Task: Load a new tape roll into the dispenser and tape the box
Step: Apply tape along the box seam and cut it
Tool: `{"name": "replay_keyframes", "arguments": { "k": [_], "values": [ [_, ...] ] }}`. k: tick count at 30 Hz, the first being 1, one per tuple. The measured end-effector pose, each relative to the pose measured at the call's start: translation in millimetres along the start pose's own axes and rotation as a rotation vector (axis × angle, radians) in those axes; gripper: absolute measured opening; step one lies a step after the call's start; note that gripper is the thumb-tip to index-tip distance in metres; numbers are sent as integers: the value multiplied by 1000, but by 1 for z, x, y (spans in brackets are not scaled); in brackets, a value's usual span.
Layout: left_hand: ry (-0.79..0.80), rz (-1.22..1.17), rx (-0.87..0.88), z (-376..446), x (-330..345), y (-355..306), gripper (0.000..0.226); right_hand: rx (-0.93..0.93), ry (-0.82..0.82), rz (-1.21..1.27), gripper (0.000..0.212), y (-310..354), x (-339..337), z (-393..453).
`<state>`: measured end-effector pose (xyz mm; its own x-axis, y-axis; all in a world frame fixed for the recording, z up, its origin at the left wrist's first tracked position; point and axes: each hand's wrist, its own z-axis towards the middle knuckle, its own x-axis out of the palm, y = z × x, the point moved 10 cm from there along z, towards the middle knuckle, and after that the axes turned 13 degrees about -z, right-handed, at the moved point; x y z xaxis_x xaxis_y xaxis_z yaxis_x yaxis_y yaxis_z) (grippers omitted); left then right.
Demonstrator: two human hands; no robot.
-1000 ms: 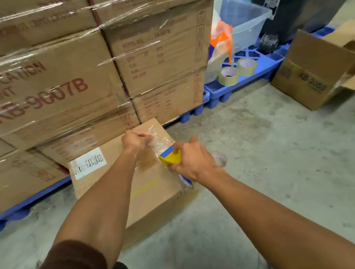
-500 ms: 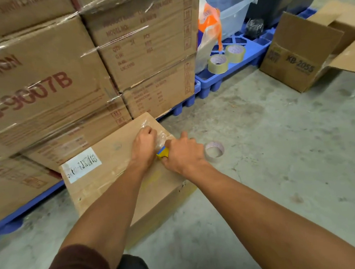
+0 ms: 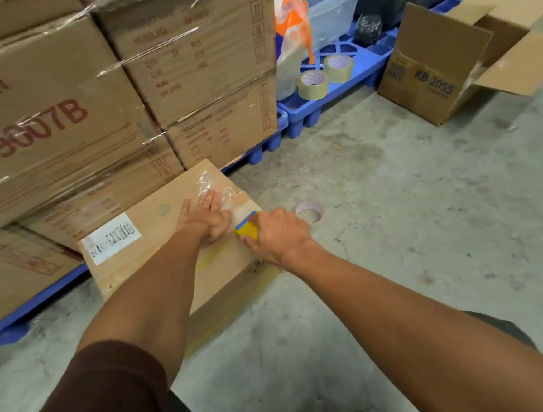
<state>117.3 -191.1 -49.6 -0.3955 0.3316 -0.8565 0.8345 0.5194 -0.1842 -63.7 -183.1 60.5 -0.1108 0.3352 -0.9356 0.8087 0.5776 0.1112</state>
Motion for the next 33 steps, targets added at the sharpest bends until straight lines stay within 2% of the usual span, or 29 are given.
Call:
{"name": "replay_keyframes", "arguments": {
  "k": [5,15,18,20,22,25,29,33],
  "values": [
    [32,55,-114,-9,1,-5,73,7,48,18,49,-29,25,-43],
    [-114,63,-117,-16,6,-9,74,48,96,48,49,-60,56,-73],
    [-264,57,-100,-23,-4,-17,72,47,96,77,48,-52,62,-60],
    [-365,-13,22,-29,-7,-38,68,66,79,114,48,-47,65,-53],
    [-324,-143,118,-32,10,-58,67,84,49,145,49,-45,69,-53],
    [-264,-300,85,-28,28,-58,68,149,37,260,53,-53,77,-52],
    [-198,-289,76,-26,31,-58,70,346,224,589,57,-68,128,-28],
    [-182,-297,85,-18,36,-56,74,302,207,553,56,-61,160,-29]
  ]
}}
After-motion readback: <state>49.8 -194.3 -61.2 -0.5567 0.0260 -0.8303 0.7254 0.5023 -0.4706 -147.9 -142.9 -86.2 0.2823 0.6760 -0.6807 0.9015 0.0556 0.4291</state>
